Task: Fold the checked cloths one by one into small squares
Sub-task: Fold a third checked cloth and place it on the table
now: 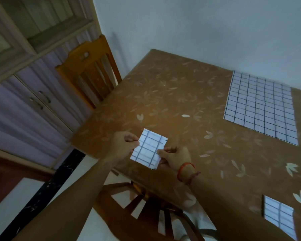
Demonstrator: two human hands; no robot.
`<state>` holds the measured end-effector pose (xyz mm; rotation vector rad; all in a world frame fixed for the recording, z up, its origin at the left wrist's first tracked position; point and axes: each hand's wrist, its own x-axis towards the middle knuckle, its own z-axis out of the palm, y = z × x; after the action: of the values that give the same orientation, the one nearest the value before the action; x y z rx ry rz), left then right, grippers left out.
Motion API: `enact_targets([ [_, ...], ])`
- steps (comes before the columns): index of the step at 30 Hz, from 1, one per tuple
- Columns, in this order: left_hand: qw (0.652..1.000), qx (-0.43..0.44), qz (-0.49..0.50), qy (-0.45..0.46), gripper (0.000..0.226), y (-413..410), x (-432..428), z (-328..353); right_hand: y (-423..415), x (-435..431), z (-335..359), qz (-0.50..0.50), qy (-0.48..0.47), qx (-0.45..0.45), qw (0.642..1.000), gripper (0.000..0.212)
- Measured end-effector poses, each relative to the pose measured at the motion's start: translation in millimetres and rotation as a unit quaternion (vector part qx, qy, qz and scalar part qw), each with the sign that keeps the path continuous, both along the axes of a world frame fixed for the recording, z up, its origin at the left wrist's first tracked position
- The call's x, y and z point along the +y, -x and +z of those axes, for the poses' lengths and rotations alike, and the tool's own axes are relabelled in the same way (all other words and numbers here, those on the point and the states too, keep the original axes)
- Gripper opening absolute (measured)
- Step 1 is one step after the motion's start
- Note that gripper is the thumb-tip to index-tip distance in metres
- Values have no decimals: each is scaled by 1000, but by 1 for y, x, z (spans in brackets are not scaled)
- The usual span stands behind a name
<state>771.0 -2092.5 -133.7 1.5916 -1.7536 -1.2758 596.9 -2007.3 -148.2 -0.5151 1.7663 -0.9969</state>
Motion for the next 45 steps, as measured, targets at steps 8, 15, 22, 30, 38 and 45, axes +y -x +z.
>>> enact_targets([
  [8,1000,-20,-12,-6,8,-22,-54,-44,-23,-53,-44,-12,-45,-35,998,17],
  [15,999,-42,-25,-19,12,-25,-81,-91,-27,-82,-80,-7,-85,-51,995,16],
  [22,997,-64,-44,-14,18,-23,-93,-119,-27,-94,-101,0,-116,-47,992,18],
  [30,992,-97,-77,23,13,-21,-93,-130,-30,-96,-112,-2,-124,-12,992,20],
  [38,970,-162,-119,134,7,-27,-91,-139,-28,-91,-108,34,-110,62,991,17],
  [45,920,-186,-255,234,42,-29,-86,-141,-30,-80,-100,176,36,365,913,22],
])
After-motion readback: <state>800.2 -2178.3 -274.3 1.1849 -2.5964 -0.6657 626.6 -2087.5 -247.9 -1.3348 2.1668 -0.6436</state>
